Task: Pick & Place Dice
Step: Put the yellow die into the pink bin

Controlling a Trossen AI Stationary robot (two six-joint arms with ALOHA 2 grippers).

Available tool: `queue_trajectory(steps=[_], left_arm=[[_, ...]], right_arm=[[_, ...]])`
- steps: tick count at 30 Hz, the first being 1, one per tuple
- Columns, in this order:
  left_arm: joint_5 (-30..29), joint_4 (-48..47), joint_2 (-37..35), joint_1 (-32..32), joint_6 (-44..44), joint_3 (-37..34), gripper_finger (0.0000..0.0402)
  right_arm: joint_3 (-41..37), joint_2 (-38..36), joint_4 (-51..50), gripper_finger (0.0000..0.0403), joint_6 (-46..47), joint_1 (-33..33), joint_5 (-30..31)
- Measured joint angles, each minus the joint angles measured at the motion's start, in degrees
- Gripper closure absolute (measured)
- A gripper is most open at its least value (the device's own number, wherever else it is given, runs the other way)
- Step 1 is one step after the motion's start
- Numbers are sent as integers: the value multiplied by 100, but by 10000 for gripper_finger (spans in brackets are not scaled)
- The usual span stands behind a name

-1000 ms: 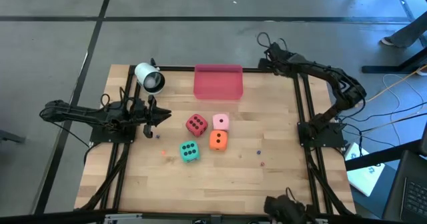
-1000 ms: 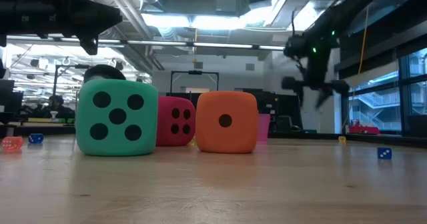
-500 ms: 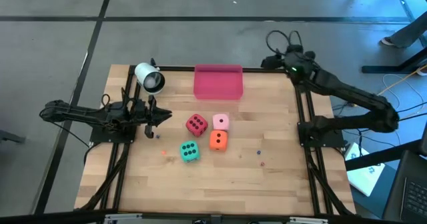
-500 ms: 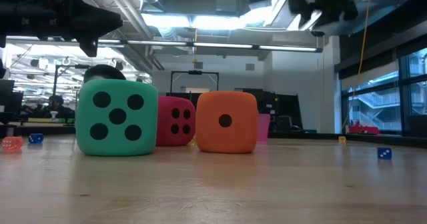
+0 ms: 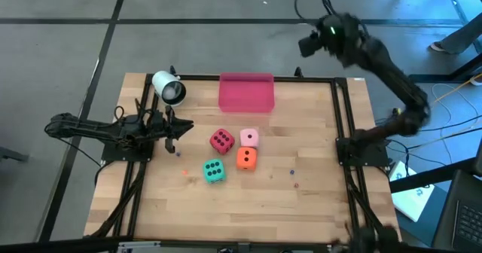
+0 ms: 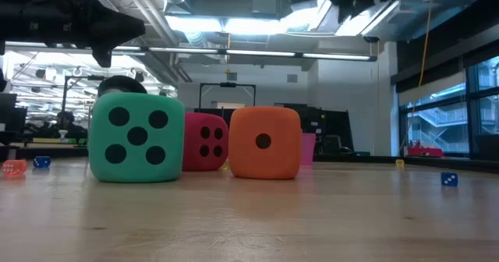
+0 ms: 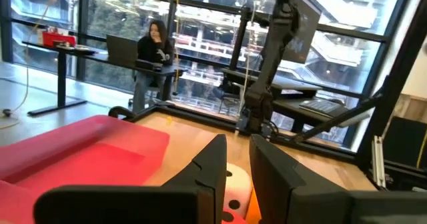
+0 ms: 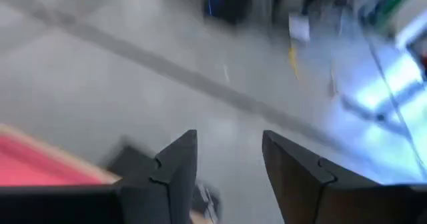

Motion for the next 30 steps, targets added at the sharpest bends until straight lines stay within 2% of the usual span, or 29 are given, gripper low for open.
queue_trajectory(steps=[3, 5, 7, 12, 19, 28, 30], left_arm=[[-7, 0, 0, 4, -54, 0, 341], [-38, 0, 0, 4, -52, 0, 341], [-97, 0, 0, 4, -53, 0, 341], [-233, 0, 0, 4, -53, 0, 341], [-232, 0, 0, 4, -207, 0, 341], [-229, -41, 0, 4, -283, 0, 341], [-227, -41, 0, 4, -216, 0, 341]], right_arm=[[969, 882, -1540, 236, 172, -850, -856], [1369, 1378, -2358, 235, 295, -1328, -1532], [1576, 1768, -2917, 234, 398, -1693, -1883], [1563, 2320, -3274, 234, 688, -2208, -1845], [1177, 2868, -3360, 236, 838, -2345, -2462], [-203, 3136, -3343, 236, 993, -2443, -2488], [-477, 3157, -3201, 236, 993, -2423, -2095]])
